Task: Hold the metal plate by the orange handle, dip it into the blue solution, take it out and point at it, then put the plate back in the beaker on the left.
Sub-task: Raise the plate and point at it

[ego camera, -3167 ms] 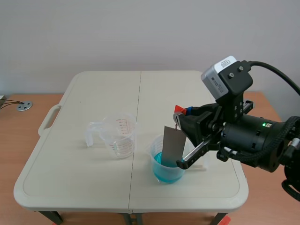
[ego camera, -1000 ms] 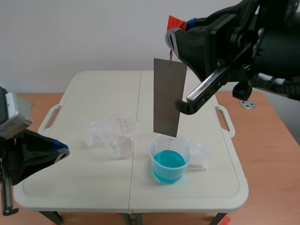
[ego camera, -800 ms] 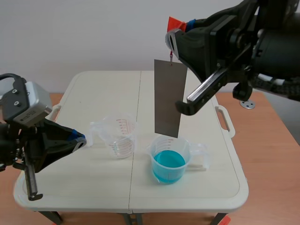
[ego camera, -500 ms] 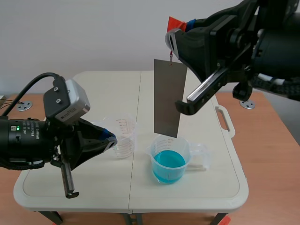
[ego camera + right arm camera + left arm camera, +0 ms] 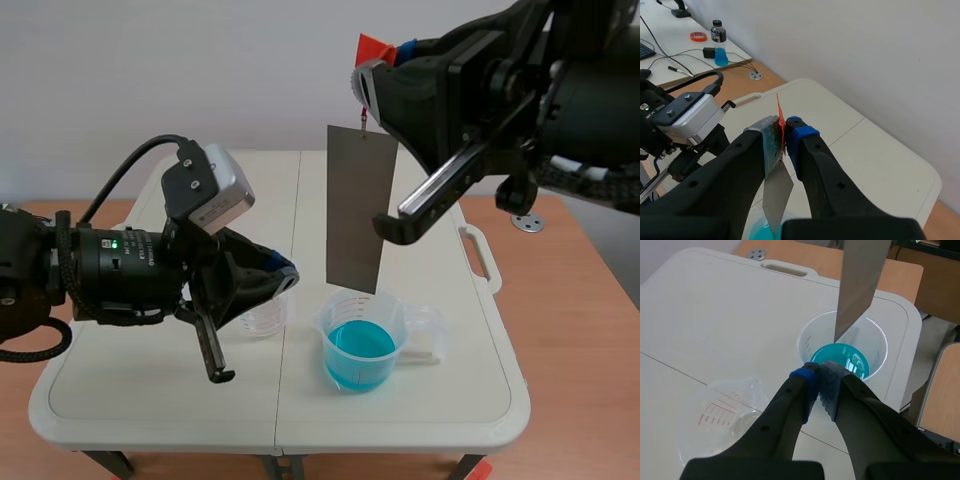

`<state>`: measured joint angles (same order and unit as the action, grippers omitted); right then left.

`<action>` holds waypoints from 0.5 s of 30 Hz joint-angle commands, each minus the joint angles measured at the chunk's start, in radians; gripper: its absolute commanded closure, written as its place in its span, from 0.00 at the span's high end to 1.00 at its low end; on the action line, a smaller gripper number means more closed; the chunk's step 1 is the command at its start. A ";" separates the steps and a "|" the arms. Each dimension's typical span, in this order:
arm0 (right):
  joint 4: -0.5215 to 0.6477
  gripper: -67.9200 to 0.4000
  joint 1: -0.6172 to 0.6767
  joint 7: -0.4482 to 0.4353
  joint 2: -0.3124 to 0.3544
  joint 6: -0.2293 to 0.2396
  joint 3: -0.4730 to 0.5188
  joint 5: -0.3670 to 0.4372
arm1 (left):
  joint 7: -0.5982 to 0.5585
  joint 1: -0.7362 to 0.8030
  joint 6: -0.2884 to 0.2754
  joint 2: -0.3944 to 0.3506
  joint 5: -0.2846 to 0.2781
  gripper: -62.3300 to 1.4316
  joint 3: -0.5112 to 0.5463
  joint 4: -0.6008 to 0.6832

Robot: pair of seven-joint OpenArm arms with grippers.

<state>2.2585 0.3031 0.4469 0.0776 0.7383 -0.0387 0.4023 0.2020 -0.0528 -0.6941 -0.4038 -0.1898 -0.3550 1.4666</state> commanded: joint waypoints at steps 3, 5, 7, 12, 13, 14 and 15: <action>0.018 0.03 -0.001 -0.015 0.002 0.007 0.006 0.022 | 0.005 -0.017 -0.002 0.008 -0.007 0.08 0.002 -0.024; 0.018 0.03 -0.001 -0.015 0.002 0.007 0.006 0.022 | 0.004 -0.017 -0.002 0.008 -0.008 0.08 0.002 -0.035; 0.018 0.03 -0.001 -0.015 0.002 0.007 0.006 0.022 | 0.005 -0.017 -0.002 0.007 -0.008 0.08 0.002 -0.045; 0.018 0.03 -0.001 -0.015 0.002 0.007 0.006 0.022 | 0.004 -0.017 -0.002 0.007 -0.008 0.08 0.002 -0.047; 0.018 0.03 -0.001 -0.015 0.002 0.007 0.006 0.022 | 0.004 -0.017 -0.002 0.007 -0.008 0.08 0.002 -0.047; 0.018 0.03 -0.001 -0.015 0.002 0.007 0.006 0.022 | 0.004 -0.017 -0.002 0.007 -0.008 0.08 0.002 -0.047; 0.018 0.03 -0.001 -0.015 0.002 0.007 0.006 0.022 | 0.004 -0.017 -0.002 0.007 -0.008 0.08 0.002 -0.047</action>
<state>2.2585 0.3031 0.4469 0.0776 0.7383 -0.0387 0.4095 0.2169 -0.0662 -0.6941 -0.3988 -0.1902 -0.3550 1.4055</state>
